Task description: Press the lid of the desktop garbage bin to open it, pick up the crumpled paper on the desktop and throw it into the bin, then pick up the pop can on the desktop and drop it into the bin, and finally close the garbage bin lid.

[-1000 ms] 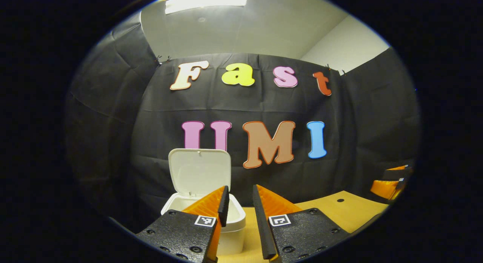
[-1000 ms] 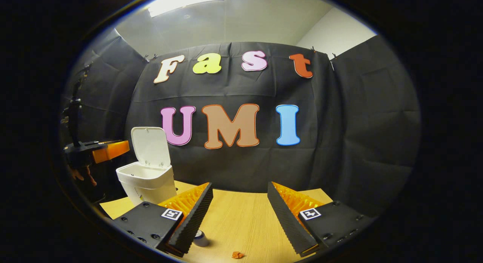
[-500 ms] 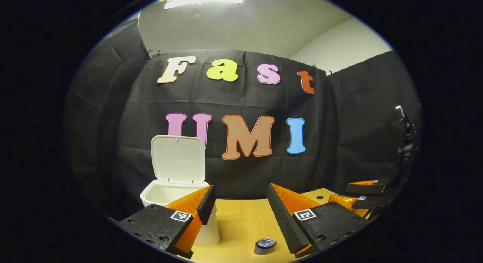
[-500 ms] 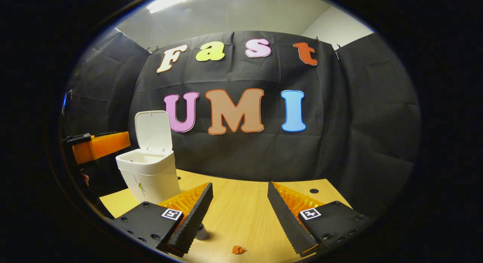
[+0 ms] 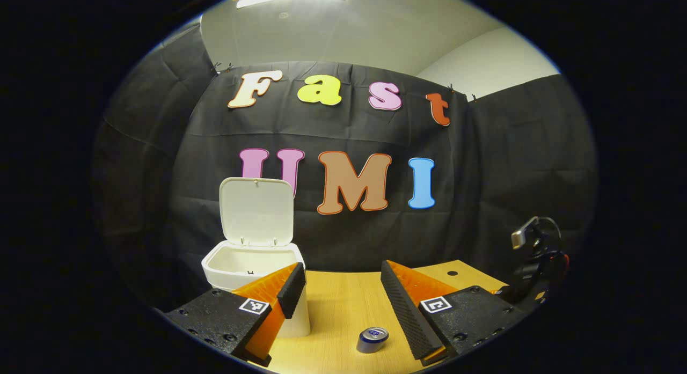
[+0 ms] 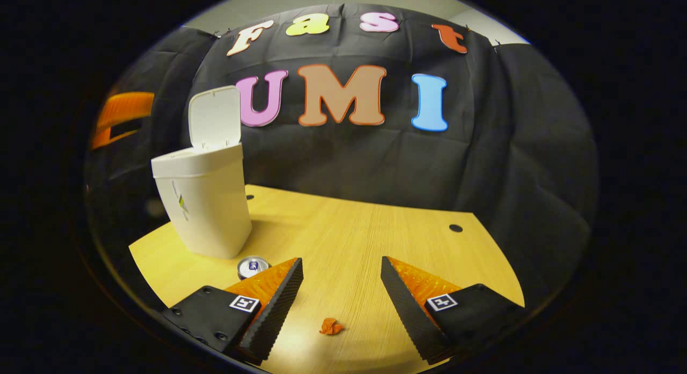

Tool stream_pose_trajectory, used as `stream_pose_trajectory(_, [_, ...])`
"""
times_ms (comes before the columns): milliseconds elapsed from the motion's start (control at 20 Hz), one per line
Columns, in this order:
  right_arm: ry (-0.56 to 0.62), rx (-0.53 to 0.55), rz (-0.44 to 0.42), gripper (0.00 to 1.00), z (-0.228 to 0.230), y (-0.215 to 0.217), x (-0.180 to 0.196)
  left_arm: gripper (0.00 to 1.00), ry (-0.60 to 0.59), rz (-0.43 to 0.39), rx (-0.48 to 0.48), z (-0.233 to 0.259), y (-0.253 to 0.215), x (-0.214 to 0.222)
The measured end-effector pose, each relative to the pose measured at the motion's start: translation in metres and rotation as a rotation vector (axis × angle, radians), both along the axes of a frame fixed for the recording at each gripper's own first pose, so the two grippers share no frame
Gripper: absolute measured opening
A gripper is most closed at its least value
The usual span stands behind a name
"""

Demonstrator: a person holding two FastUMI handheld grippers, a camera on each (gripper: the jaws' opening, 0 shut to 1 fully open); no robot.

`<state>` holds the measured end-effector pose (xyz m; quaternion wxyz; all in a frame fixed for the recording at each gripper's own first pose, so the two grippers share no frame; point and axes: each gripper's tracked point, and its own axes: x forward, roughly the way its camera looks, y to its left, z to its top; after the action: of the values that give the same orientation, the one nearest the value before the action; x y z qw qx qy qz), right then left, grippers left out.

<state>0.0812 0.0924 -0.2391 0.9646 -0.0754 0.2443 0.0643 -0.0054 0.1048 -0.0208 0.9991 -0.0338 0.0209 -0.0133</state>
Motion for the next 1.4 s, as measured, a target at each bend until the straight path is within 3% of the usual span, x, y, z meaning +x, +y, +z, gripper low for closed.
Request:
stream_pose_trajectory(300, [0.148,-0.04,-0.001,0.97,-0.066,-0.005,-0.005,0.87,0.035,0.013,0.019,-0.009,0.006,-0.009])
stream_pose_trajectory(900, [0.308,-0.073,0.022,0.96,-0.133,-0.009,-0.013,0.87,0.077,0.043,0.059,-0.017,0.017,-0.015])
stream_pose_trajectory(1100, [0.354,-0.071,0.034,0.81,-0.149,-0.009,-0.015,0.87,0.086,0.049,0.068,-0.018,0.019,-0.016])
stream_pose_trajectory(1200, [0.425,-0.078,0.049,0.61,-0.161,-0.012,-0.025,0.87,0.082,0.047,0.07,-0.017,0.019,-0.015])
stream_pose_trajectory(1250, [0.412,-0.07,0.062,0.36,-0.16,-0.013,-0.024,0.87,0.083,0.046,0.069,-0.018,0.018,-0.015])
stream_pose_trajectory(1300, [0.405,-0.062,0.066,0.36,-0.16,-0.013,-0.022,0.87,0.085,0.044,0.067,-0.018,0.018,-0.014])
stream_pose_trajectory(1350, [0.404,-0.056,0.071,0.28,-0.161,-0.012,-0.023,0.87,0.086,0.041,0.065,-0.019,0.017,-0.013])
stream_pose_trajectory(1400, [0.401,-0.047,0.074,0.27,-0.161,-0.012,-0.023,0.87,0.088,0.038,0.063,-0.019,0.016,-0.012])
